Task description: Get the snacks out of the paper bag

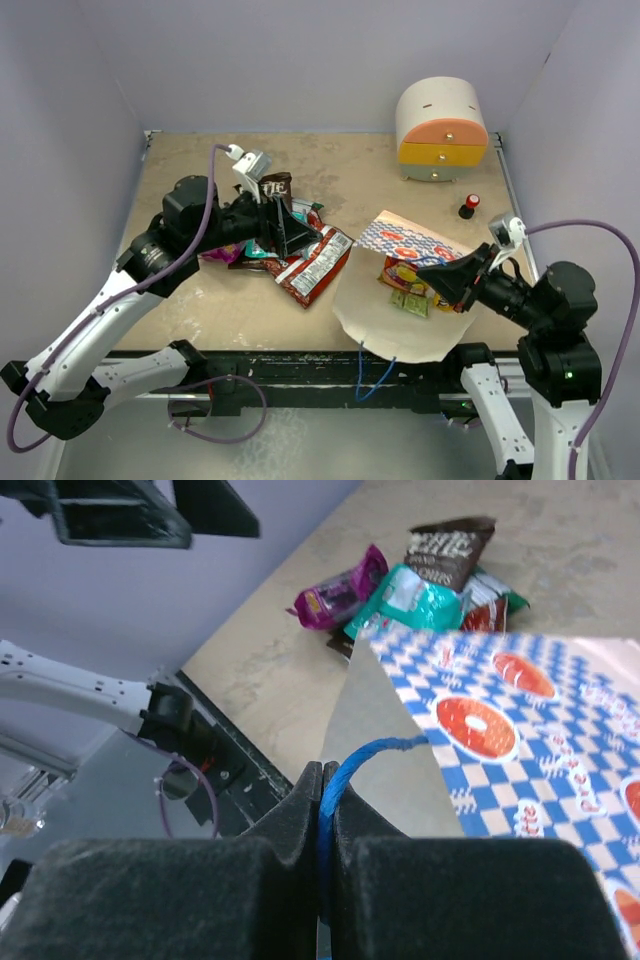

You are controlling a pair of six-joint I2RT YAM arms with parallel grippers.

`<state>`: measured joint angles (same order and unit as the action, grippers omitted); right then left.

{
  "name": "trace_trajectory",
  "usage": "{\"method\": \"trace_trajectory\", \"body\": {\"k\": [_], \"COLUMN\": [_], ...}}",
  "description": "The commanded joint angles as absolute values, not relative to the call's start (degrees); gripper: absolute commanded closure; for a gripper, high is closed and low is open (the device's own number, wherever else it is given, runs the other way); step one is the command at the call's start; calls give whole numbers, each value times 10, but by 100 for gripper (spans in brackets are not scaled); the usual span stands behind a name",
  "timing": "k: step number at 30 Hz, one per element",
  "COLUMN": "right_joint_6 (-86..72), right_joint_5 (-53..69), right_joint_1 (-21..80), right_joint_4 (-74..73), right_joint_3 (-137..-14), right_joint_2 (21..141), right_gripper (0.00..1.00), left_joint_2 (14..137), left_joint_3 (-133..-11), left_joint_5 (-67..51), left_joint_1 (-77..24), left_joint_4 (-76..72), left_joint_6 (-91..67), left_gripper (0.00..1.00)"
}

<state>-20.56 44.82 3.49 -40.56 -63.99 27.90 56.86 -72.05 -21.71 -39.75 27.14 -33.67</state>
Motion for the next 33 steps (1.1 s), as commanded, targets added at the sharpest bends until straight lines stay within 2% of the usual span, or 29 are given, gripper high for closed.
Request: {"method": "trace_trajectory", "body": {"k": [1, 5, 10, 21, 27, 33], "right_joint_6": [-257, -258, -229, 58, 164, 147], "right_joint_5": [445, 275, 177, -129, -111, 50], "right_joint_1": [37, 37, 37, 37, 37, 37], "right_joint_4": [-308, -309, -314, -285, -242, -251], "right_joint_3": [-651, -691, -752, -867, -928, -920], "right_joint_2": [264, 304, 373, 471, 525, 520], "right_gripper": [100, 100, 100, 100, 100, 100], "left_joint_2": [590, 608, 604, 564, 572, 574], "left_joint_3": [-731, -741, -750, -750, -756, -763], "left_joint_5": [-226, -220, -214, -167, -176, -181], "left_joint_1": [-422, -431, -435, -435, -435, -435], "left_joint_4": [187, 168, 169, 245, 246, 249], "left_joint_6": [-342, -344, -343, -319, -323, -317], "left_gripper": [23, 23, 23, 22, 22, 21]}}
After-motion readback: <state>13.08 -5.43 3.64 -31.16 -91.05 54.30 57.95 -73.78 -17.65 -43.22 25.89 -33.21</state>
